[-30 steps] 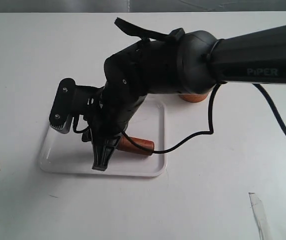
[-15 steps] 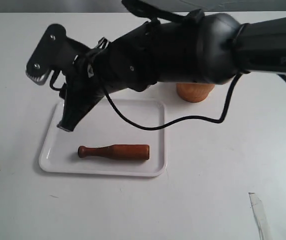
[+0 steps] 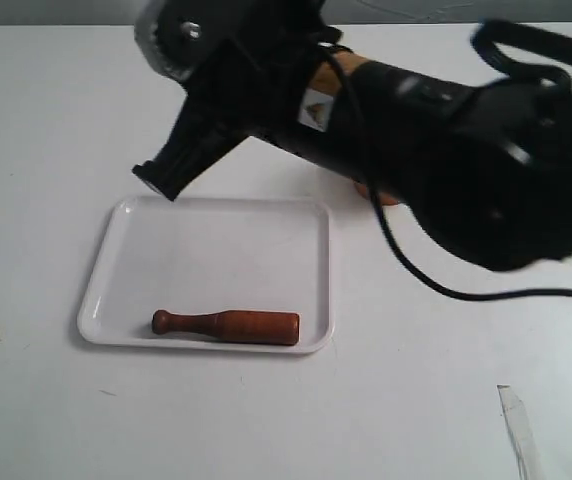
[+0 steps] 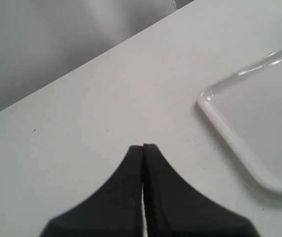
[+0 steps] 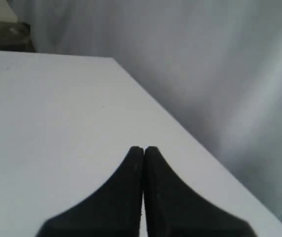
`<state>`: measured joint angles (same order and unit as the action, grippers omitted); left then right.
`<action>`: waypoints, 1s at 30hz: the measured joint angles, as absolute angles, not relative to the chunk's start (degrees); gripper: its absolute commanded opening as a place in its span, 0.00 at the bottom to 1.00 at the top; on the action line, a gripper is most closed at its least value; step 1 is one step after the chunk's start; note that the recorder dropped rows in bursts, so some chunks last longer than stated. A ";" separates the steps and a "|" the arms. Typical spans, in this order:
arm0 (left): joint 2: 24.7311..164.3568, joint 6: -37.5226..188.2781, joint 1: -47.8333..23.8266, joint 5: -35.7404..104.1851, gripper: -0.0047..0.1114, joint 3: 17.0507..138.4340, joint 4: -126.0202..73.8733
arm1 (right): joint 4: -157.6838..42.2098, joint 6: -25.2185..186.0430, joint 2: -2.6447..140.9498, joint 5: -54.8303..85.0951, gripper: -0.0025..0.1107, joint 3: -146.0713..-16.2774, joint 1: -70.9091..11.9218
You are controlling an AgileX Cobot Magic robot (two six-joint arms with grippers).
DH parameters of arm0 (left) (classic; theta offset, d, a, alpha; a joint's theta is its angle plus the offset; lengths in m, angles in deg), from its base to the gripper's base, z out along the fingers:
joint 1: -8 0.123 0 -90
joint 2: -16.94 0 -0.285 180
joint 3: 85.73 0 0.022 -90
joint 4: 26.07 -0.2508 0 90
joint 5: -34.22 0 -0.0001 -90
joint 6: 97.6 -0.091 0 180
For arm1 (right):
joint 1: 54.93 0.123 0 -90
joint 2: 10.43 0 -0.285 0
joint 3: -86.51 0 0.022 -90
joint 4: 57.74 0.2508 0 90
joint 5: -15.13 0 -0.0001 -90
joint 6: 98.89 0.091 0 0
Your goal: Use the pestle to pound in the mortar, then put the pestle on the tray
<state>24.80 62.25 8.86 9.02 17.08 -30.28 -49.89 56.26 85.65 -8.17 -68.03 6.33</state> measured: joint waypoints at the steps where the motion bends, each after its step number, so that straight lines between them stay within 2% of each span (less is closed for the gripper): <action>1: 24.80 62.25 8.86 9.02 0.04 17.08 -30.28 | -49.89 55.55 83.85 -10.94 0.02 -65.41 6.33; 6: 24.80 62.25 8.86 9.02 0.04 17.08 -30.28 | -49.81 54.25 75.25 -20.75 0.02 -54.92 6.33; 15: 24.80 62.25 8.86 9.02 0.04 17.08 -30.28 | -56.34 56.82 57.37 -22.62 0.02 -42.88 6.33; 23: 24.80 62.25 8.86 9.02 0.04 17.08 -30.28 | -67.47 67.07 24.35 -22.73 0.02 -26.99 6.33; 30: 24.80 62.25 8.86 9.02 0.04 17.08 -30.28 | -79.22 78.71 4.69 -22.85 0.02 -18.62 6.33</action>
